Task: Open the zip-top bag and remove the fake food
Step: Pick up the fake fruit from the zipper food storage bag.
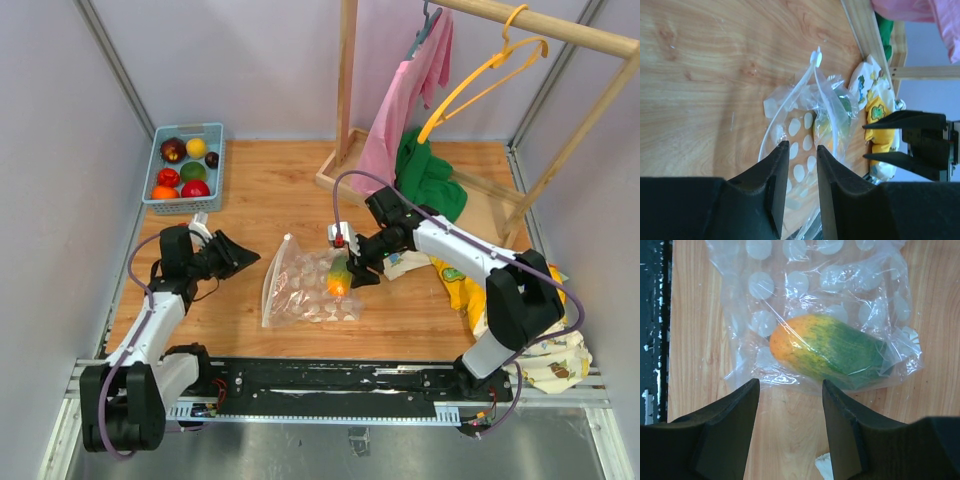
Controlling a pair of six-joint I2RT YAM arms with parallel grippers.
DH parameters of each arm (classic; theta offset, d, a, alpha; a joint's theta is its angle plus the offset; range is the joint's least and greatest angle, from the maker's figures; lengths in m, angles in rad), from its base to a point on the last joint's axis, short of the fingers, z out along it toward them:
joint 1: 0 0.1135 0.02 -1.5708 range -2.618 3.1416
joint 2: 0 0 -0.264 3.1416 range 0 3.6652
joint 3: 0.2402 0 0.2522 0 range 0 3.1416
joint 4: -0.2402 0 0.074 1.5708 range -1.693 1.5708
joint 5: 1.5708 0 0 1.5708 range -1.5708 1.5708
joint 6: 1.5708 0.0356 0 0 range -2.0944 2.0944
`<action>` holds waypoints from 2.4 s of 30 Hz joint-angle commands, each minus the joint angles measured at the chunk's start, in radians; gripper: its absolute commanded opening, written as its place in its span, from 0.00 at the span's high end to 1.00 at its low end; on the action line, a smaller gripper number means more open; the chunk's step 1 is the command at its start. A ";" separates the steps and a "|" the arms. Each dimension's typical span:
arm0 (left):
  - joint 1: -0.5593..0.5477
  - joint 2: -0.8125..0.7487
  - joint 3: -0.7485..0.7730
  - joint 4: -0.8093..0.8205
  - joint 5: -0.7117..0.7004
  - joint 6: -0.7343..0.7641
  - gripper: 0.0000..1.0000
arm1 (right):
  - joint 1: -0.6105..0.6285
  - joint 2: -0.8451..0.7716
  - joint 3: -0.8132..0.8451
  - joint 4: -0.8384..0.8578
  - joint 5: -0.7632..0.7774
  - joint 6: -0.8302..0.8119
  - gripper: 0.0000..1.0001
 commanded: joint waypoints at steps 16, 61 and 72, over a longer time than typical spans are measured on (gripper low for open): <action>-0.265 0.359 0.046 0.215 -0.001 0.007 0.71 | -0.007 0.132 0.052 0.065 0.163 0.084 0.51; -0.498 0.664 0.103 0.597 0.082 -0.177 0.58 | 0.055 0.227 0.121 0.051 0.129 0.149 0.72; -0.519 0.683 0.096 0.640 0.072 -0.220 0.41 | 0.060 0.244 0.124 0.064 0.077 0.197 0.73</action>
